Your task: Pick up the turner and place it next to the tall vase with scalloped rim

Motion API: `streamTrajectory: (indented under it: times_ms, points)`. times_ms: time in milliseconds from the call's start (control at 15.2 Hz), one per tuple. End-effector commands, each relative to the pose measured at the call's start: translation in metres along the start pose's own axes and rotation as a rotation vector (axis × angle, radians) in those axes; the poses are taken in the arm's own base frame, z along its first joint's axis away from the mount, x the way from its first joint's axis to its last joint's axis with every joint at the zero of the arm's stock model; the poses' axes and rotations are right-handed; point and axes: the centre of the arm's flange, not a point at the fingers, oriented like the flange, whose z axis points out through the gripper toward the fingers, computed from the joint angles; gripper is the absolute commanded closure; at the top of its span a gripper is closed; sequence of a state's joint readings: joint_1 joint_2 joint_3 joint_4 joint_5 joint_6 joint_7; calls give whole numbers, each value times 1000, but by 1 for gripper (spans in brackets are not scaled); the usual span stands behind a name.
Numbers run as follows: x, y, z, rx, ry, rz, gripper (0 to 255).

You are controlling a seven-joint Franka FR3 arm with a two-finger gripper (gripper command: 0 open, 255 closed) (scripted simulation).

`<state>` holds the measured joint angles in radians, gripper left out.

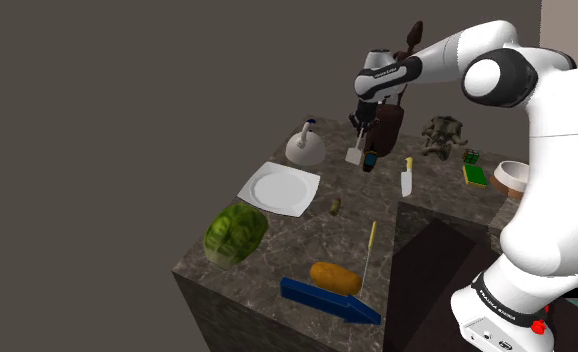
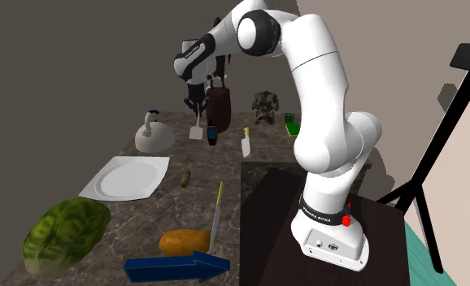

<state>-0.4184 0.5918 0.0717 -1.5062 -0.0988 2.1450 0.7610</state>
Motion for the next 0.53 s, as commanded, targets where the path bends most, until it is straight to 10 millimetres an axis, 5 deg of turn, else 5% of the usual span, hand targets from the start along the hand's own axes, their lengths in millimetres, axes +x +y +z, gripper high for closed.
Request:
streamTrajectory:
  times_ms: [0,462]
  points:
    - [0,0,10,0,0,0,255]
    - [-3,0,47,0,0,0,255]
